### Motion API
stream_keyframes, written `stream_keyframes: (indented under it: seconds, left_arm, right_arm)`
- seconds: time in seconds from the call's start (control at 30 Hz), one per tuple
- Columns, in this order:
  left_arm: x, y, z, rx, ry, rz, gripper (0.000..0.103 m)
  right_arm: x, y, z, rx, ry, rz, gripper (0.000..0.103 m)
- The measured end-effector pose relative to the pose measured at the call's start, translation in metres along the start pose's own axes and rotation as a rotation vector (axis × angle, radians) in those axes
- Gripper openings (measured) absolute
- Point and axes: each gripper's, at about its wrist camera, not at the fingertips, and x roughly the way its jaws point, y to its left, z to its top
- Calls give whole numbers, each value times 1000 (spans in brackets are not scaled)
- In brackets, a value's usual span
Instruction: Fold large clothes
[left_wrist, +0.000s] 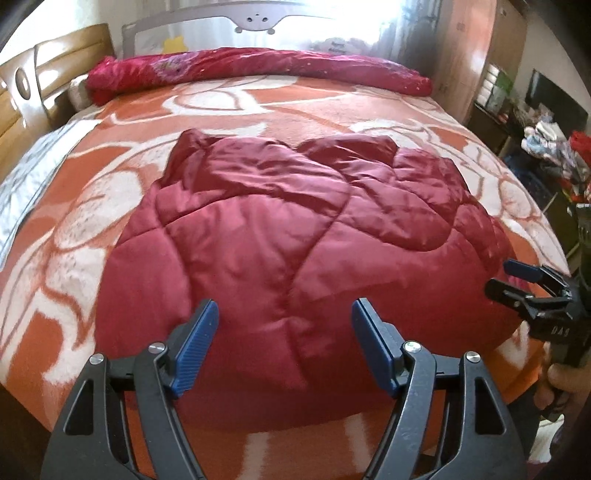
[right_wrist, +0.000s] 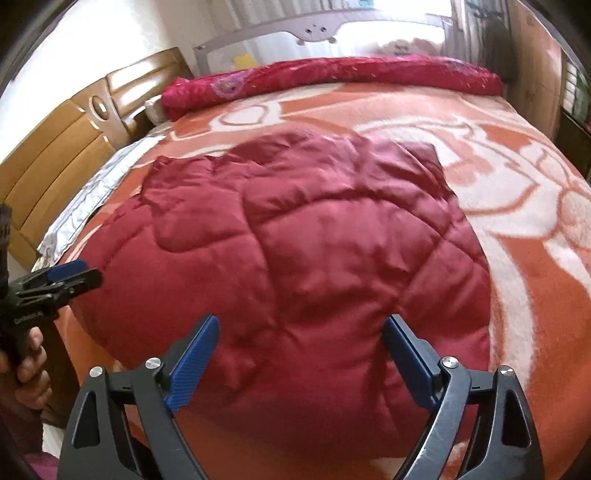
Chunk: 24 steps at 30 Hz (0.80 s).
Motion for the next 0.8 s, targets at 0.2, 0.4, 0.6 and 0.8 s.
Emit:
stream_keyframes:
  seconds: [0.2, 0.4, 0.6, 0.8]
  left_arm:
    - [23, -7, -1, 9, 54, 48, 75]
    - [31, -11, -5, 24, 58, 69, 76]
    - [34, -11, -4, 28, 54, 69, 77]
    - [36, -12, -5, 39, 53, 80, 77]
  right_arm:
    - [23, -2, -6, -18, 33, -57, 91]
    - [29, -16, -10, 4, 39, -62, 92]
    - [28, -32, -13, 33, 55, -52, 92]
    - [9, -20, -5, 19, 25, -97, 82]
